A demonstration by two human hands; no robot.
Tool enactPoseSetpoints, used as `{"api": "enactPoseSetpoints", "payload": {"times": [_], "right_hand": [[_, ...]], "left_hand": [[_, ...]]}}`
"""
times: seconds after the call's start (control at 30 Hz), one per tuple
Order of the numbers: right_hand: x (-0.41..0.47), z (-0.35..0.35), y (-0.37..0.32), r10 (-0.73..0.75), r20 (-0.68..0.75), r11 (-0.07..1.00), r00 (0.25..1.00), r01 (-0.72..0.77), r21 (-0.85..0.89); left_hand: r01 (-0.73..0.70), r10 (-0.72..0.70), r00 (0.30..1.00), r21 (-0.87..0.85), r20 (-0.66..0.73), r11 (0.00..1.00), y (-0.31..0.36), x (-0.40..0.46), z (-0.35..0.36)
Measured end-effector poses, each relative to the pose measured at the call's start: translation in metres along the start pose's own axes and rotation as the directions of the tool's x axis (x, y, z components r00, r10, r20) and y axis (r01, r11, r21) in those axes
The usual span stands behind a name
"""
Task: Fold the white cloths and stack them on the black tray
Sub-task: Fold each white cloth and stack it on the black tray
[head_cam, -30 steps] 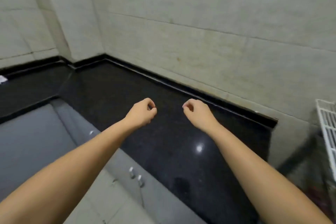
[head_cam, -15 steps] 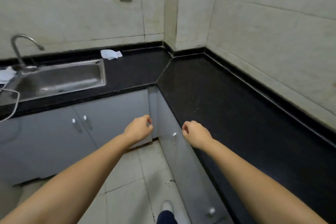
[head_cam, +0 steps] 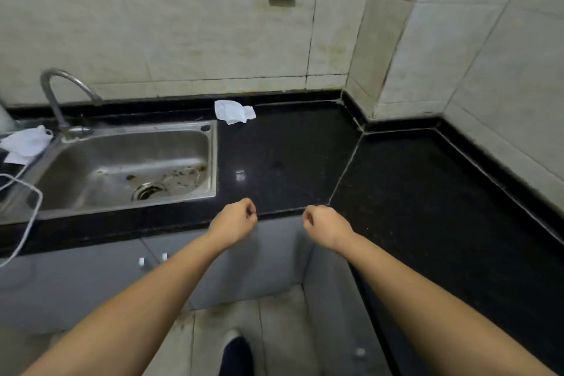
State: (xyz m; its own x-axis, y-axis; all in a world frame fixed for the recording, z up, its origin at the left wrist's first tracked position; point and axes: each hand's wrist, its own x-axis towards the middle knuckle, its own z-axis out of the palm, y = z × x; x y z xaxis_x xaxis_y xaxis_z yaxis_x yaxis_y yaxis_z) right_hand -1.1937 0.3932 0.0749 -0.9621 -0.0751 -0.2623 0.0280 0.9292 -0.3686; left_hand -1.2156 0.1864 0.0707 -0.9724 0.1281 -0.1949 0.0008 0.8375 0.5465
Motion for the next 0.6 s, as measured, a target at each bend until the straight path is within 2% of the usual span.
{"api": "enactPoseSetpoints", "payload": {"times": [0.33, 0.5, 0.6], "right_hand": [[0.209, -0.017, -0.051, 0.097, 0.032, 0.991, 0.995, -0.100, 0.086], [0.298, -0.027, -0.066, 0.058, 0.057, 0.995, 0.997, -0.063, 0.083], [0.358, -0.030, -0.073, 0.015, 0.031, 0.996, 0.999, -0.018, 0.090]], "left_hand": [[-0.009, 0.009, 1.000, -0.001, 0.028, 1.000, -0.053, 0.221, -0.067], [0.023, -0.023, 1.000, -0.005, 0.020, 1.000, -0.068, 0.305, -0.081], [0.066, -0.066, 0.997, -0.021, -0.049, 0.998, -0.077, 0.350, -0.085]]}}
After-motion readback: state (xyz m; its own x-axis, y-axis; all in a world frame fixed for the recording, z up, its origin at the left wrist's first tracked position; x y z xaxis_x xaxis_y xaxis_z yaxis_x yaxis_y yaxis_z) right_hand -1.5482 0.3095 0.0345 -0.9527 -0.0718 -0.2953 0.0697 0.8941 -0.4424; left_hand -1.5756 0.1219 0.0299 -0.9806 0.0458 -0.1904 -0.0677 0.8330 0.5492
